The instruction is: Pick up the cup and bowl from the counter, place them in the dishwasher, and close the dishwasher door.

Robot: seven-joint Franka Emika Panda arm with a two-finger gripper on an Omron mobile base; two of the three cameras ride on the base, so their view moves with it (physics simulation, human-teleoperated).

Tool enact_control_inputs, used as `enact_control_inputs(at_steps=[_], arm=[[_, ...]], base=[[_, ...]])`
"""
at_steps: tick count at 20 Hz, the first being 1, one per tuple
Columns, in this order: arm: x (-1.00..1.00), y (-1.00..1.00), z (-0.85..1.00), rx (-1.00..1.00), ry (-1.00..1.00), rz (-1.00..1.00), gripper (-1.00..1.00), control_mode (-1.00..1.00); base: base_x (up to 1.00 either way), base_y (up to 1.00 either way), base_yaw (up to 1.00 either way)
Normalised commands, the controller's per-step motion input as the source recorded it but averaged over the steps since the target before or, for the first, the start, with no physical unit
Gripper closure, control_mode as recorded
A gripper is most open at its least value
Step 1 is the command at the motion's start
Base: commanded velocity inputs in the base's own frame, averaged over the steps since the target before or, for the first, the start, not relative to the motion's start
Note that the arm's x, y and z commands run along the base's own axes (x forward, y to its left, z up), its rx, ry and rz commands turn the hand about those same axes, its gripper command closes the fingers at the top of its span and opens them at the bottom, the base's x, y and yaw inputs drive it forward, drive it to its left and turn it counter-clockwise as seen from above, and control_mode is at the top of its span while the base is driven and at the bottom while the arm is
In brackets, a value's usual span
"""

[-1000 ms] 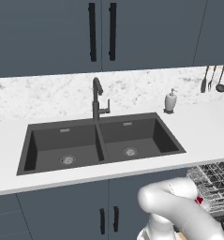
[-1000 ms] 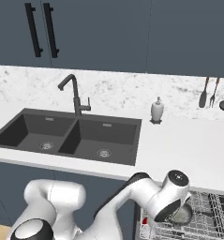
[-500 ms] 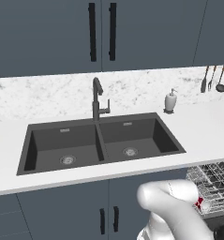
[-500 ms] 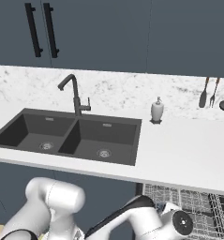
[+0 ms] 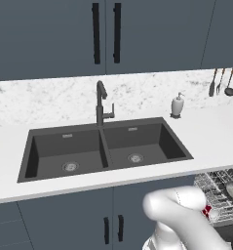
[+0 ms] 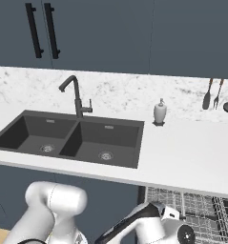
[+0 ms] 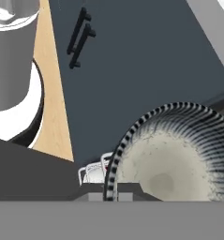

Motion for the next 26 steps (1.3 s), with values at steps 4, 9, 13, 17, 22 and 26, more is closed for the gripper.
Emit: enact_control_inputs(at_steps=[4, 9, 13, 17, 22, 26], arm=[[0.25, -0.45, -0.47, 0.26, 0.00, 0.01, 1.00, -1.00], [0.37, -0.14, -0.44, 0.23, -0.04, 0.00, 1.00, -1.00], [0.47, -0.07, -0.03, 0.01, 0.06, 0.00, 1.00, -1.00], [0.25, -0.12, -0.31, 0.00, 0.07, -0.02, 1.00, -1.00], [0.25, -0.01, -0.48, 0.00, 0.03, -0.17, 1.00, -1.00], [0.47, 0.00, -0.41, 0.00, 0.02, -0.25, 1.00, -1.00]], base=[[0.00, 0.00, 0.00], [0.00, 0.00, 0.00], [0.00, 0.00, 0.00], [0.00, 0.00, 0.00], [0.00, 0.00, 0.00], [0.00, 0.00, 0.00]])
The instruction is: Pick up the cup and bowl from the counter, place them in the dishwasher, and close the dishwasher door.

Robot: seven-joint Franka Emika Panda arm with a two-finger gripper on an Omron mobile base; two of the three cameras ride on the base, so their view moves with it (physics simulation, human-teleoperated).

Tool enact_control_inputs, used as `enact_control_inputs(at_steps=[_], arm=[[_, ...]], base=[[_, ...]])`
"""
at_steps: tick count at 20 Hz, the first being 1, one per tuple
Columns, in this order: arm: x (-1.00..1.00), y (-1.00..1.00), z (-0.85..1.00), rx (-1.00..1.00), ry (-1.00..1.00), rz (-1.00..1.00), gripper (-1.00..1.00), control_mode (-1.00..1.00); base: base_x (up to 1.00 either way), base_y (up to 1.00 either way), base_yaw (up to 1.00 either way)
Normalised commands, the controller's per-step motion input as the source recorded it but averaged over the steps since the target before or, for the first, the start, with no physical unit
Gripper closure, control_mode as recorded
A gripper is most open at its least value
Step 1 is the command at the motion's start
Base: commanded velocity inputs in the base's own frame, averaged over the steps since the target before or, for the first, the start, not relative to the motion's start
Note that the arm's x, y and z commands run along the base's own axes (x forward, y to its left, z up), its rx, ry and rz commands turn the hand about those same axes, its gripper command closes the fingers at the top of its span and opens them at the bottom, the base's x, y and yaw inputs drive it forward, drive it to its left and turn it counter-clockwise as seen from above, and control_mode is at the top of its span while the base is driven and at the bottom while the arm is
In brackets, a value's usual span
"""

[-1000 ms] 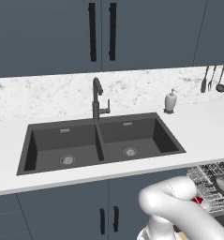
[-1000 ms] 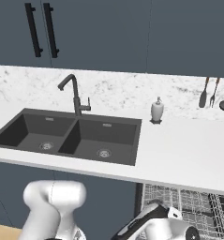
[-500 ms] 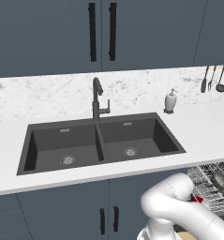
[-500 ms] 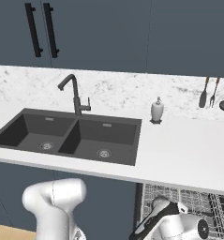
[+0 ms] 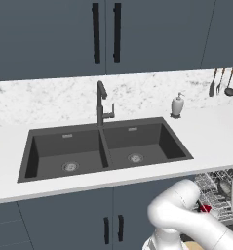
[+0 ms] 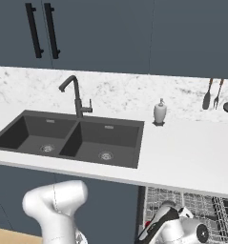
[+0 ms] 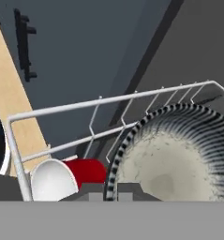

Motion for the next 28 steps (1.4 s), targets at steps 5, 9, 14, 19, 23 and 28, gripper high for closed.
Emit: enact_control_inputs(at_steps=[5, 9, 14, 19, 23, 28], arm=[[0.45, 0.00, -0.56, 0.00, 0.10, -0.15, 1.00, -1.00], [0.25, -0.07, -0.73, 0.00, 0.21, -0.08, 1.00, -1.00], [0.00, -0.18, -0.72, 0.00, 0.22, -0.01, -1.00, -1.00], [-0.31, -0.06, -0.11, 0.00, -0.07, 0.00, -1.00, -1.00], [-0.85, 0.02, 0.39, 0.00, -0.09, -0.05, -1.00, -1.00], [-1.00, 0.18, 0.51, 0.00, -0.01, -0.19, -1.00, -1.00]], base=[[0.00, 0.00, 0.00], [0.00, 0.00, 0.00], [0.00, 0.00, 0.00], [0.00, 0.00, 0.00], [0.00, 0.00, 0.00], [0.00, 0.00, 0.00]])
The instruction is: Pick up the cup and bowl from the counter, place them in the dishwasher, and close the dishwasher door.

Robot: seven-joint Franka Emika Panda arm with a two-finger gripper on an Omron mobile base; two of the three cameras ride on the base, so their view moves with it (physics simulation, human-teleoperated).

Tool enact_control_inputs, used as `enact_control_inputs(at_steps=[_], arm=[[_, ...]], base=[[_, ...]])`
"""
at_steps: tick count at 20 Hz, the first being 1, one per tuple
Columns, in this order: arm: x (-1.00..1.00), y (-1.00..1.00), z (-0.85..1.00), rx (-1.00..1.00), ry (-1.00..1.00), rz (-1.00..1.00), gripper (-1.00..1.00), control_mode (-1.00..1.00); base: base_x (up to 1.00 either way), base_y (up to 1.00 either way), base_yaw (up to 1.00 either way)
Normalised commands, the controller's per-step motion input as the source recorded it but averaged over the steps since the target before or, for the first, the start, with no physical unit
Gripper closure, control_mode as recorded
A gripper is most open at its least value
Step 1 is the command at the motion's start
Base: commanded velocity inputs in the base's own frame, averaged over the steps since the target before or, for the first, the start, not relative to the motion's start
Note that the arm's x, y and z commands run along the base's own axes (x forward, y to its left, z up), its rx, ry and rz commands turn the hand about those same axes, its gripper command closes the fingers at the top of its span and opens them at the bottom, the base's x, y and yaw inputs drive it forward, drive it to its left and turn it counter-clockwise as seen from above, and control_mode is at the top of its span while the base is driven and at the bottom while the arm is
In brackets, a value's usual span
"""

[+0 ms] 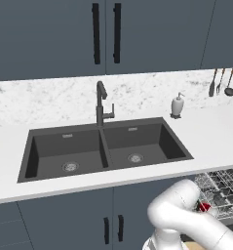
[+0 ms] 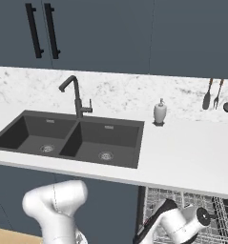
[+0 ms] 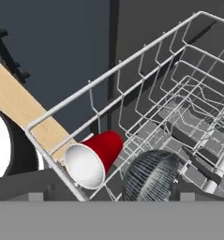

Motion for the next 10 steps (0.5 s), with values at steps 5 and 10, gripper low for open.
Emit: enact_control_inputs(at_steps=[5, 10], arm=[[-1.00, 0.21, 0.26, 0.00, 0.00, -0.30, -1.00, -1.00], [-1.00, 0.21, 0.48, 0.00, 0.00, -0.30, -1.00, -1.00]], base=[[0.00, 0.00, 0.00], [0.00, 0.00, 0.00]])
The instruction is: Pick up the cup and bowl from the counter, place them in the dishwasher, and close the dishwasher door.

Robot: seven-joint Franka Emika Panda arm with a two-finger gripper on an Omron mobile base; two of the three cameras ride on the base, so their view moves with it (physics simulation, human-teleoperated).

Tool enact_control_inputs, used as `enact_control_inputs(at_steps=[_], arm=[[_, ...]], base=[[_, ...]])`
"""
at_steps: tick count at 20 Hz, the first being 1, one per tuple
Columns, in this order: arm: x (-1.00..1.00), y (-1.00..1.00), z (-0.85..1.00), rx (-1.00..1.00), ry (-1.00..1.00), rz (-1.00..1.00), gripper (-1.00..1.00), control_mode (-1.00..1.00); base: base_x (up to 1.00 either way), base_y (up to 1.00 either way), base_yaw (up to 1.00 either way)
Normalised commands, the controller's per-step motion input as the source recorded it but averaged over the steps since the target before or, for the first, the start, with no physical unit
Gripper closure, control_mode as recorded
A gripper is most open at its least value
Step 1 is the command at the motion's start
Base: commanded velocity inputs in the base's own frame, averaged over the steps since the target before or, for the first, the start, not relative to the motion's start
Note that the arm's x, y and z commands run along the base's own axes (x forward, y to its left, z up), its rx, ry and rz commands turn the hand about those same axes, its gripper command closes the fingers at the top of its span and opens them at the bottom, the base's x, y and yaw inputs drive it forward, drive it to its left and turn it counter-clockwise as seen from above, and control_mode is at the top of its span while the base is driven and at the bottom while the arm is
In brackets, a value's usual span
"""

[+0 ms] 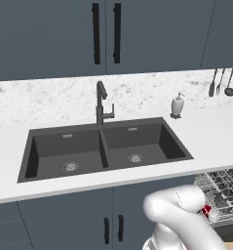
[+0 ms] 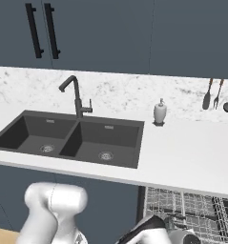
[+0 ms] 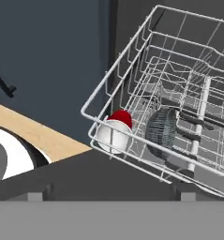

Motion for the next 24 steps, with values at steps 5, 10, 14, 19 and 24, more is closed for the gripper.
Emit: enact_control_inputs(at_steps=[5, 10, 14, 19, 24], arm=[[-1.00, 0.16, 0.40, 0.00, 0.00, -0.22, -1.00, -1.00], [-1.00, 0.14, 0.02, 0.00, 0.00, -0.16, -1.00, -1.00], [-1.00, 0.05, 0.00, 0.03, 0.00, -0.12, -1.00, -1.00], [-0.68, -0.29, -0.30, 0.22, -0.02, -0.01, -1.00, -1.00], [-0.36, -0.36, -0.28, 0.30, -0.10, 0.02, -1.00, -1.00]], base=[[0.00, 0.00, 0.00], [0.00, 0.00, 0.00], [0.00, 0.00, 0.00], [0.00, 0.00, 0.00], [0.00, 0.00, 0.00]])
